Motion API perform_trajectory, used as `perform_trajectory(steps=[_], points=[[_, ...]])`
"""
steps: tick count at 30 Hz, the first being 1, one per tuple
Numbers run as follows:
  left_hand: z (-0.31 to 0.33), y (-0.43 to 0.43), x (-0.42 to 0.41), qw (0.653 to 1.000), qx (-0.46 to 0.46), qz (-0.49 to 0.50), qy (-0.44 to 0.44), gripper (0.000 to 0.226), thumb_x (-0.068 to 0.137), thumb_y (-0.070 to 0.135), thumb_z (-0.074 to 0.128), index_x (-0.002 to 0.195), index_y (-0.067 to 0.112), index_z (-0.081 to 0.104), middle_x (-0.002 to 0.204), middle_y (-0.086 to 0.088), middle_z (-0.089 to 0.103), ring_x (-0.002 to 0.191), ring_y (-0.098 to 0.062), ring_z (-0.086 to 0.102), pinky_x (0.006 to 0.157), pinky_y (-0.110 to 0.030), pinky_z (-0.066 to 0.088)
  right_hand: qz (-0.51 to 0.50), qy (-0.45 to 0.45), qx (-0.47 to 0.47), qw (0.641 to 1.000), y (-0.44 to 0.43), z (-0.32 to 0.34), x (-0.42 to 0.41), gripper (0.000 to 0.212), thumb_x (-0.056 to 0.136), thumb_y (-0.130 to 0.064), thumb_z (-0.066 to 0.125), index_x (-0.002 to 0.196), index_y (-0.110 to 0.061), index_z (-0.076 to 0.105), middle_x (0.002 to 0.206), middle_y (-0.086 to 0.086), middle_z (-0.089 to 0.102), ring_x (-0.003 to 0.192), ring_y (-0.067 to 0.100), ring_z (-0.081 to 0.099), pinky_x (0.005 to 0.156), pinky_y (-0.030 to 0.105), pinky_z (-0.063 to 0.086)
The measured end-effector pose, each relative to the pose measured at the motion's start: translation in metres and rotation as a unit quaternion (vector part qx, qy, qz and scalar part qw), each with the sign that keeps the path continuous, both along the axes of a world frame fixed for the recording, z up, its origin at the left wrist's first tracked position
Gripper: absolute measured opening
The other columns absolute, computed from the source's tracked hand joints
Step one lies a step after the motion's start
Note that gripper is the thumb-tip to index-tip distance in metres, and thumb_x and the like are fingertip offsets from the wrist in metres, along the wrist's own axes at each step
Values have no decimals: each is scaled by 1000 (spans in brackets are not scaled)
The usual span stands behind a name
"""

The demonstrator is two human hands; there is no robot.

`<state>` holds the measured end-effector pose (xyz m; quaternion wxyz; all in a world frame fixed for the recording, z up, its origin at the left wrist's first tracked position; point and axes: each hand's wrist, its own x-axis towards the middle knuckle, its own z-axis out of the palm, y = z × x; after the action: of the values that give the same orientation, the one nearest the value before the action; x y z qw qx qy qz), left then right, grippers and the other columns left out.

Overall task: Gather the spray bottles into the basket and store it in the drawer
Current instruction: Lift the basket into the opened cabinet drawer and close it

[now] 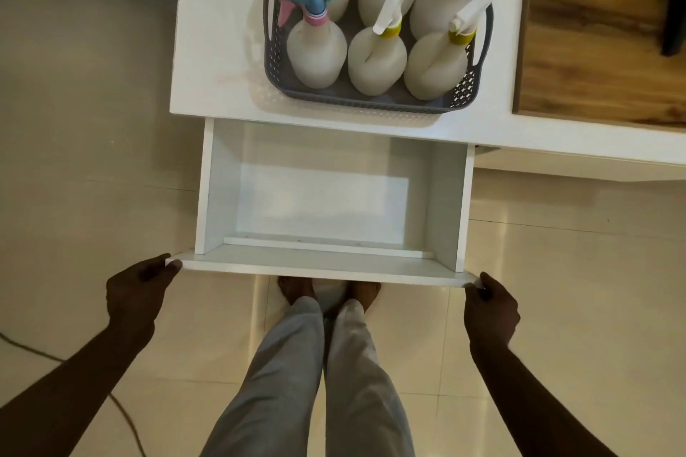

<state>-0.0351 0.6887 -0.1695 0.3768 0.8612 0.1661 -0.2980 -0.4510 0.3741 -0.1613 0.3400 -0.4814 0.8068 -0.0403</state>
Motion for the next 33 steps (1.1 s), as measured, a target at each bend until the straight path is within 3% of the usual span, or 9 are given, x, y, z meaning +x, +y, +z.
perform_trajectory(steps=[4,8,12,14,15,19,23,27,33], points=[[2,9,-14,1000,13,11,0,42,86,13,84,126,4,73,124,-18,74,121,-33,68,113,-43,48,35,29,1,999,7,4,-9,38,99,-18,64,136,-14,69,125,11,76,115,32,68,103,38,50],[9,-11,-14,985,120,-84,-95,43,88,13,82,129,11,71,127,-17,70,109,-30,68,99,-40,53,105,42,10,994,1,18,-10,40,98,-14,65,138,-15,67,130,13,73,104,31,70,97,32,48],[32,-85,13,957,11,-128,-260,43,90,7,73,130,23,66,116,9,58,93,-5,61,77,-4,49,129,-63,-80,986,-55,45,31,39,96,-10,69,134,-19,69,144,1,64,124,22,65,106,25,50],[50,-137,35,925,-56,-177,-332,38,92,9,65,122,32,64,111,17,57,91,8,62,76,-3,48,141,-130,-130,973,-105,62,68,37,97,-14,69,133,-17,70,137,-3,67,127,18,63,96,5,45],[57,-166,48,913,-83,-186,-353,35,92,10,61,120,32,65,111,15,60,92,12,61,78,-4,49,146,-161,-143,966,-133,69,89,36,97,-16,69,133,-16,70,133,-1,70,124,18,66,96,7,48],[73,-275,97,952,-173,-147,-206,31,97,16,62,126,11,72,113,-5,71,86,-6,65,89,-31,59,122,-253,-126,952,-224,85,166,38,95,-15,67,132,-8,69,119,11,74,102,22,70,99,43,58],[86,-351,126,961,-228,-149,-37,32,102,9,56,132,3,64,96,-4,62,76,-15,56,76,-28,50,93,-327,-64,938,-273,91,226,27,97,-11,66,123,-5,69,97,9,66,86,18,61,81,33,56],[98,-380,131,952,-253,-172,14,33,98,-2,58,128,-12,65,114,-26,71,84,-28,71,83,-33,63,83,-328,-32,941,-290,91,252,9,95,-6,63,94,-12,70,109,25,72,90,25,66,94,45,60],[93,-385,128,961,-218,-172,-13,33,96,-7,61,128,-11,66,126,-32,69,96,-31,73,89,-38,64,74,-310,-17,948,-296,83,252,32,92,8,60,124,8,66,89,16,65,73,19,65,85,35,62]])
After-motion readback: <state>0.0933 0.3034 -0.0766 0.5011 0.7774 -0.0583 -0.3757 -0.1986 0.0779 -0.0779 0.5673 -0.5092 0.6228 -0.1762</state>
